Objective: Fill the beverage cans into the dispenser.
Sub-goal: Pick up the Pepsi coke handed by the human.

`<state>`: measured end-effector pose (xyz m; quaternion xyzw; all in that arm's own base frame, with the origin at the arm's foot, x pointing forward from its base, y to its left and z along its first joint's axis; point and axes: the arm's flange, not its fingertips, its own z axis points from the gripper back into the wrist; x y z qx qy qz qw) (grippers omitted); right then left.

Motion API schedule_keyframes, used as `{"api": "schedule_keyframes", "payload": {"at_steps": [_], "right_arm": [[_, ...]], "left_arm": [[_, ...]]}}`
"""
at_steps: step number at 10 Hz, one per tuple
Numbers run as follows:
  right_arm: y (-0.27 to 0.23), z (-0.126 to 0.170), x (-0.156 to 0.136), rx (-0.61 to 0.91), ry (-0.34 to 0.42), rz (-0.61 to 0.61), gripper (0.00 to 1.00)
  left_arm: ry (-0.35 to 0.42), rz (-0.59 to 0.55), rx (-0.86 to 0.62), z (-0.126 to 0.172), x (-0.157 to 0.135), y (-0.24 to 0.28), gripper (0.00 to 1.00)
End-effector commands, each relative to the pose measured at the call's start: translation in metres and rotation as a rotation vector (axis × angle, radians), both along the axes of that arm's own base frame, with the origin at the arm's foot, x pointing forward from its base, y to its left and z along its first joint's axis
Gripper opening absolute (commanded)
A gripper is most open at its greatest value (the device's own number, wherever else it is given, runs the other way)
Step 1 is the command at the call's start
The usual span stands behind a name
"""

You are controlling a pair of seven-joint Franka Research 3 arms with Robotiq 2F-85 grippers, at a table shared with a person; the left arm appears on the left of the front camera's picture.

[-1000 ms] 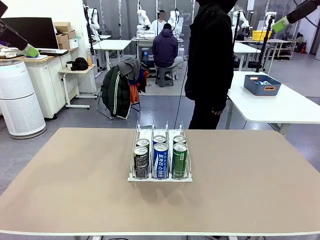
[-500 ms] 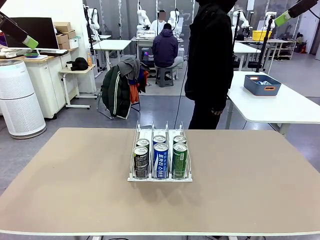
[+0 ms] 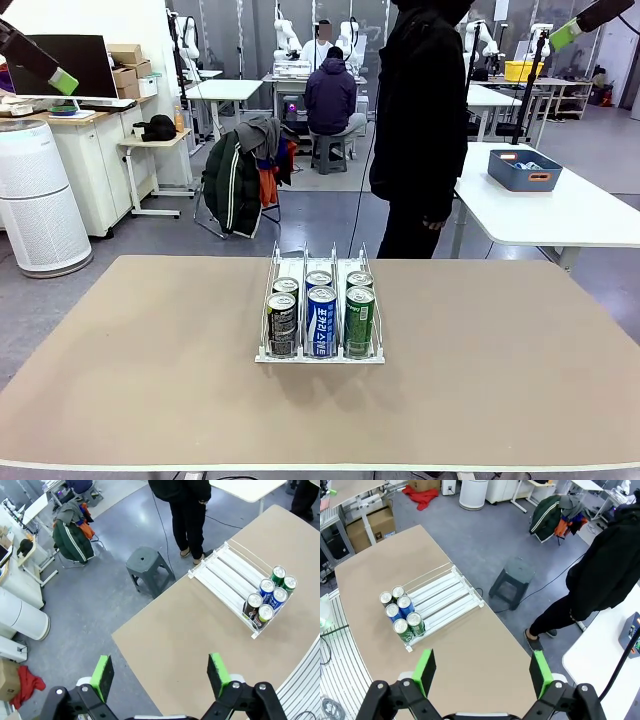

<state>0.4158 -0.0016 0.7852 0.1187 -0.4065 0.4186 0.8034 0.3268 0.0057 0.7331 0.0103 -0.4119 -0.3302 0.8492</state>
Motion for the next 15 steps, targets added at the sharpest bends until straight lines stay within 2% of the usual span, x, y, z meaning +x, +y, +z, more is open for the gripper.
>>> {"api": "schedule_keyframes", "payload": {"at_steps": [1,4,6,8,11,12,15], "right_arm": [[0.007,0.005,-0.007,0.000,-0.005,-0.068,1.00],[0.005,0.019,-0.015,-0.013,0.027,-0.060,1.00],[-0.004,0.026,-0.017,-0.002,0.027,-0.054,1.00],[-0.014,0.032,-0.017,-0.006,0.040,-0.034,1.00],[-0.024,0.038,-0.018,0.003,0.041,-0.021,1.00],[-0.028,0.040,-0.019,0.008,0.048,-0.003,1.00],[-0.037,0.039,-0.024,0.016,0.056,0.034,1.00]], "left_arm": [[0.023,0.063,-0.002,0.010,-0.006,-0.008,1.00],[-0.005,0.056,-0.035,0.026,-0.016,-0.013,1.00],[-0.005,-0.024,-0.061,0.033,-0.020,-0.013,1.00],[-0.022,-0.051,-0.087,0.043,-0.025,-0.007,1.00],[0.000,-0.095,-0.105,0.045,-0.025,-0.007,1.00],[0.031,-0.154,-0.112,0.044,-0.025,-0.009,1.00],[0.062,-0.217,-0.098,0.043,-0.030,-0.005,1.00]]}}
